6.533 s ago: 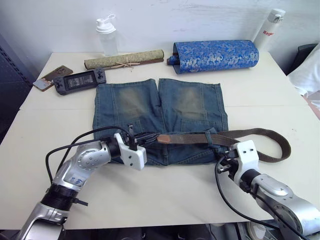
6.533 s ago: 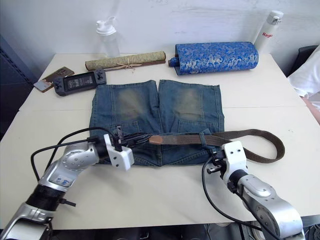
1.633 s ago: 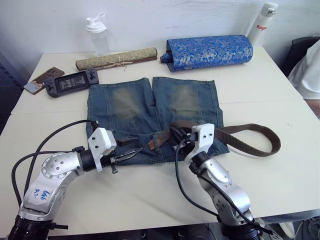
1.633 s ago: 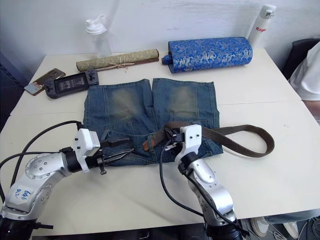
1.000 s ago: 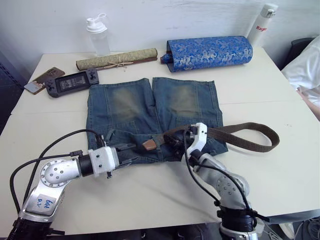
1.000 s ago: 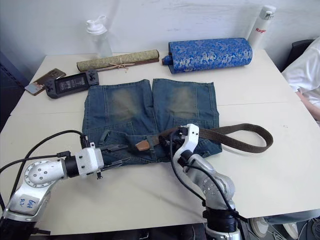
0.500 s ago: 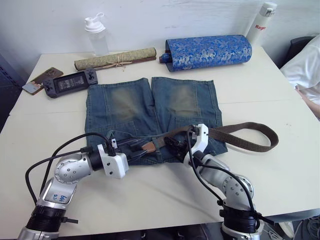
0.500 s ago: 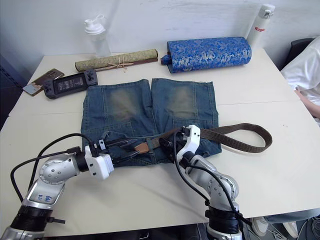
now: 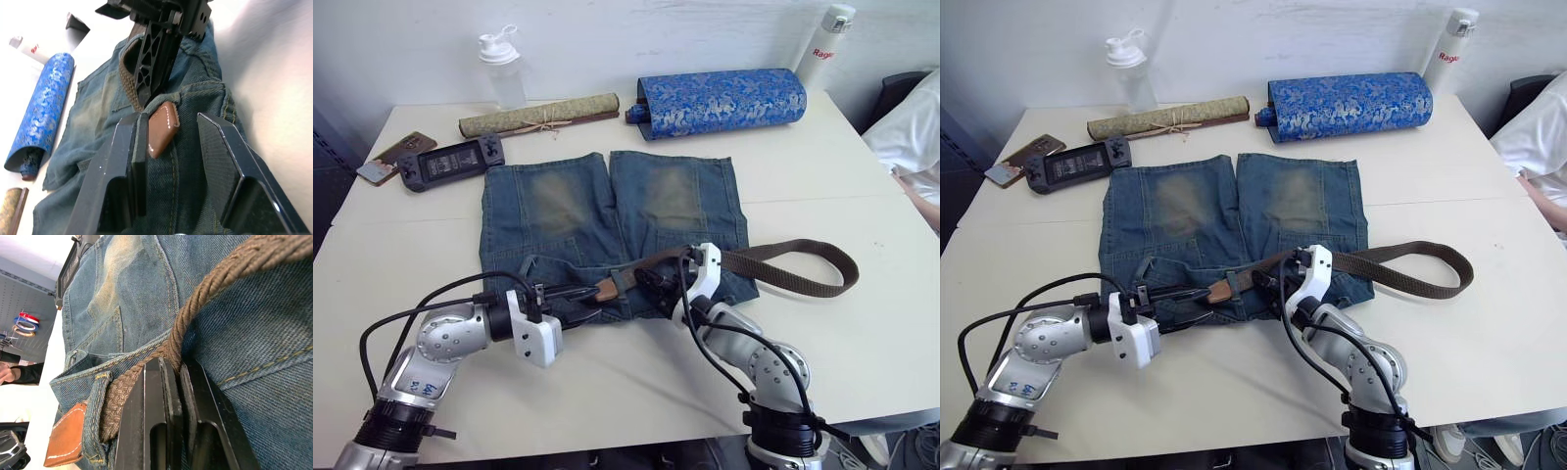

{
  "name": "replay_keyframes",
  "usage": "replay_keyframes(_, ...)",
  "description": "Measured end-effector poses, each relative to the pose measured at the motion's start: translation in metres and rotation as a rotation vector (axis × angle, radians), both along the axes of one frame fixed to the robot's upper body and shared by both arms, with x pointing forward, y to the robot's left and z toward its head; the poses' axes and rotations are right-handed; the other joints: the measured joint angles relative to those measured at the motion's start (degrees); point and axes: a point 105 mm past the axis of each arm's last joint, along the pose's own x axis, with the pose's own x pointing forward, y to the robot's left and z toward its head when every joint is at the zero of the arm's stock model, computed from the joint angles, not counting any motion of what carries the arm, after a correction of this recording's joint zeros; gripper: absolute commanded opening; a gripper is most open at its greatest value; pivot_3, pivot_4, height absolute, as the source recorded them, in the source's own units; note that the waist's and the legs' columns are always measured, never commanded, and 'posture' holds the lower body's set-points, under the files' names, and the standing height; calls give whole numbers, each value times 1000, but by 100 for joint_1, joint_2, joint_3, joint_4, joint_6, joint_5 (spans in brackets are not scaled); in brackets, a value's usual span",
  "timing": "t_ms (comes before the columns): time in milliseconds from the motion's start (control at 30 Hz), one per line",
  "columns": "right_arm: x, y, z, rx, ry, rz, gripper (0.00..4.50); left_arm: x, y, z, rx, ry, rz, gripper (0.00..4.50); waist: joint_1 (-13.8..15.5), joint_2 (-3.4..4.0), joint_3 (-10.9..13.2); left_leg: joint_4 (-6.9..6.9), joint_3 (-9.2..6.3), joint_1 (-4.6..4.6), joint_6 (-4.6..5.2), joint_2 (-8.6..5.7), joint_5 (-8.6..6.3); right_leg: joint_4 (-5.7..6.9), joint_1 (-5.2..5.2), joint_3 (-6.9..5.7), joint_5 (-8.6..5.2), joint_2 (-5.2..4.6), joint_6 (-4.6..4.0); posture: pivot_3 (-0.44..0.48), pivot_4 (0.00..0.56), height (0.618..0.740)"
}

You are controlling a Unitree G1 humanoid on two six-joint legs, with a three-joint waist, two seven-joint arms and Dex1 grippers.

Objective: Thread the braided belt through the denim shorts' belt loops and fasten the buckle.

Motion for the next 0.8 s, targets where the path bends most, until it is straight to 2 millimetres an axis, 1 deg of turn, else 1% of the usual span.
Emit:
replay_keyframes(100,0,0,0,1,0,-2,0,5,0,3,26,-46,2,1839,4,0,0,0,0,0,0,0,0,0,0,-2,0,0,0,0,150,717)
replay_keyframes(300,0,1,0,5,-2,-6,0,14,3,1,60,-93,36,1839,-3,0,0,-1,4,0,1,1,-1,0,-2,-6,0,2,0,0,150,717)
replay_keyframes(467,0,1,0,5,-2,-6,0,15,3,1,57,-95,40,1839,-3,0,0,-1,4,0,1,1,-1,0,-2,-4,0,1,0,0,150,717)
replay_keyframes(567,0,1,0,5,-2,-6,0,14,1,-1,58,-89,31,1015,-3,0,0,-1,4,0,1,1,-1,0,-2,-4,0,1,0,0,150,717)
replay_keyframes(600,0,1,0,5,-2,-6,0,14,0,-1,59,-86,27,526,-3,0,0,-1,4,0,1,1,-1,0,-2,-4,0,1,0,0,150,717)
replay_keyframes(633,0,1,-1,5,-2,-6,0,13,-1,-2,60,-84,24,229,-3,0,0,-1,4,0,1,1,-1,0,-2,-4,0,1,0,0,150,717)
replay_keyframes(667,0,1,-1,5,-1,-7,0,13,-1,-2,60,-83,21,44,-1,0,0,-1,4,0,1,1,-1,0,-2,-4,0,1,0,0,150,717)
replay_keyframes(800,-1,0,-1,5,0,-8,0,13,-2,-3,61,-81,18,44,1,0,0,-1,4,0,1,1,-1,0,-2,-4,0,0,0,0,150,717)
